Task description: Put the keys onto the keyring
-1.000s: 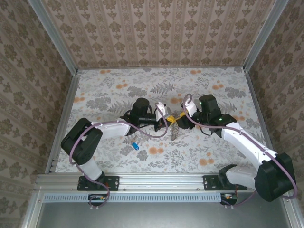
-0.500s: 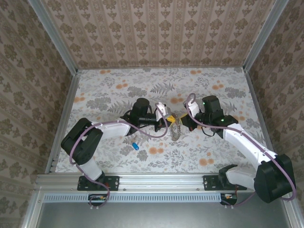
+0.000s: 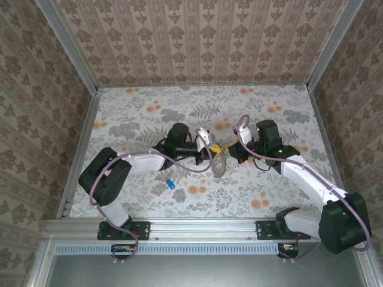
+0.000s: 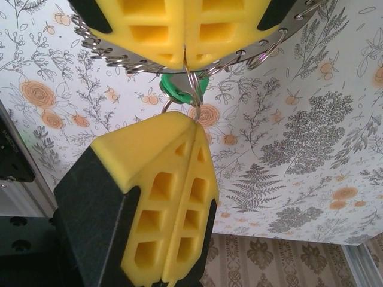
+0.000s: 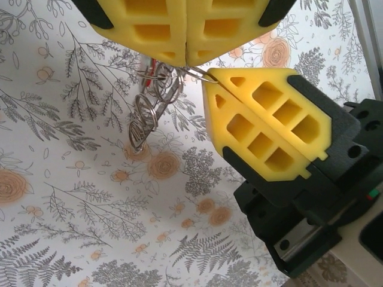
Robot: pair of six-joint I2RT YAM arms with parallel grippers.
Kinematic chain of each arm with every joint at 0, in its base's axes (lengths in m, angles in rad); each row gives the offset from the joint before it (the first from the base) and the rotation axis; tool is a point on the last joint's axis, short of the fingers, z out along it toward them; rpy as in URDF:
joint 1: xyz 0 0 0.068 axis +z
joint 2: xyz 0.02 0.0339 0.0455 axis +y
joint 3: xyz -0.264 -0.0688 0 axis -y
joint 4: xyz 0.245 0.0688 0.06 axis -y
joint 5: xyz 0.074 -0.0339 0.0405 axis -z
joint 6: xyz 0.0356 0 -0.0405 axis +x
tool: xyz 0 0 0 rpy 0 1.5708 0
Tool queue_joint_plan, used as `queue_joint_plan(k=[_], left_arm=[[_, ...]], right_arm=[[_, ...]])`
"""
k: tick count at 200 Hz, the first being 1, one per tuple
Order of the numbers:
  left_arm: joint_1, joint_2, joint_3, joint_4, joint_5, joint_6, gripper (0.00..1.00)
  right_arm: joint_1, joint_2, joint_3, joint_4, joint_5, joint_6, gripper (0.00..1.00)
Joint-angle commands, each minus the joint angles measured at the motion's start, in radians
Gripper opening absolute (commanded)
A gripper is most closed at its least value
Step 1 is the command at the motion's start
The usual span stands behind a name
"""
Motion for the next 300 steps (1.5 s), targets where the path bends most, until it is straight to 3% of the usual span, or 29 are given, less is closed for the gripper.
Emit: queue_joint_plan(k=[1, 36, 51, 60, 71, 101, 138, 155, 188, 212, 261, 279, 300], left_arm=[[0.001, 0.014, 0.011, 0.046, -0.008, -0.023, 0.03], [0.001, 0.018, 0.016, 0.049, -0.02, -0.026, 0.13], [0.001, 0.018, 0.018, 0.049, -0.018, -0.024, 0.13], [0.001, 0.017, 0.019, 0.049, -0.02, -0.026, 0.11], [0.001, 0.017, 0.019, 0.049, -0.014, -0.021, 0.0], [0.001, 0.015, 0.013, 0.04, -0.032, -0.019, 0.0], [0.001, -0.001, -0.003, 0.031, -0.094, -0.034, 0.12], [0.003, -0.02, -0.03, 0.049, -0.175, -0.042, 0.18], [0.014, -0.065, -0.086, 0.11, -0.278, -0.076, 0.19], [0.028, -0.096, -0.118, 0.148, -0.326, -0.112, 0.21], [0.036, -0.143, -0.157, 0.146, -0.356, -0.151, 0.24], [0.039, -0.163, -0.171, 0.128, -0.381, -0.186, 0.28], [0.044, -0.196, -0.176, 0.066, -0.408, -0.241, 0.29]], right_arm=[[-0.006, -0.01, -0.007, 0.034, -0.057, 0.021, 0.0], [-0.005, -0.01, 0.002, 0.019, -0.072, 0.021, 0.0], [-0.006, -0.014, 0.002, 0.016, -0.072, 0.019, 0.0], [-0.006, -0.014, 0.001, 0.014, -0.074, 0.017, 0.0], [-0.005, -0.016, 0.004, 0.006, -0.07, 0.012, 0.0], [-0.005, -0.02, 0.001, -0.008, -0.028, 0.002, 0.0], [-0.026, -0.029, -0.005, -0.092, 0.313, 0.029, 0.0], [-0.058, -0.011, 0.009, -0.173, 0.449, 0.064, 0.0], [-0.151, 0.128, 0.075, -0.321, 0.465, 0.153, 0.0], [-0.164, 0.203, 0.126, -0.349, 0.514, 0.189, 0.0], [-0.167, 0.458, 0.263, -0.342, 0.506, 0.164, 0.1], [-0.167, 0.498, 0.303, -0.315, 0.479, 0.164, 0.26], [-0.168, 0.535, 0.365, -0.342, 0.474, 0.147, 0.36]])
